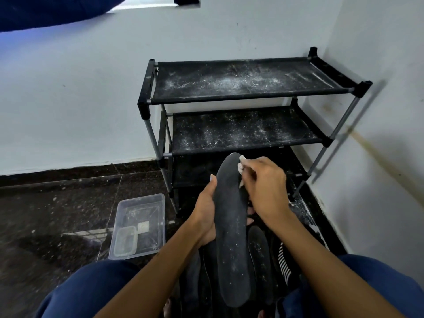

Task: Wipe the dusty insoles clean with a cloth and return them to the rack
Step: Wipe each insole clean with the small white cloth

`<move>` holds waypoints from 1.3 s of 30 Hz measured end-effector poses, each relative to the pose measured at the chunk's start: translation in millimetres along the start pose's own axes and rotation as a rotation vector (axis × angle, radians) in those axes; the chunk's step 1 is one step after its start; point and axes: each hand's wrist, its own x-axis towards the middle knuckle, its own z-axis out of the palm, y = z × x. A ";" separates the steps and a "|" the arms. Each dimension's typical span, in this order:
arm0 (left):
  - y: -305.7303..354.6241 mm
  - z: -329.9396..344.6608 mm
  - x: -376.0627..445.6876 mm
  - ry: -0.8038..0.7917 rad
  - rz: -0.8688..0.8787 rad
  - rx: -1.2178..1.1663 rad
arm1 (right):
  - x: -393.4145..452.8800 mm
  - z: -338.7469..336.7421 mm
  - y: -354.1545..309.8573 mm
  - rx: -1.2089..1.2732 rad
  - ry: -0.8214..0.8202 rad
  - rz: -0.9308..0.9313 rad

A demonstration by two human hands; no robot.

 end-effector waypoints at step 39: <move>4.8 -3.5 4.2 0.109 0.091 -0.027 | -14.6 7.1 -13.0 0.072 -0.050 -0.048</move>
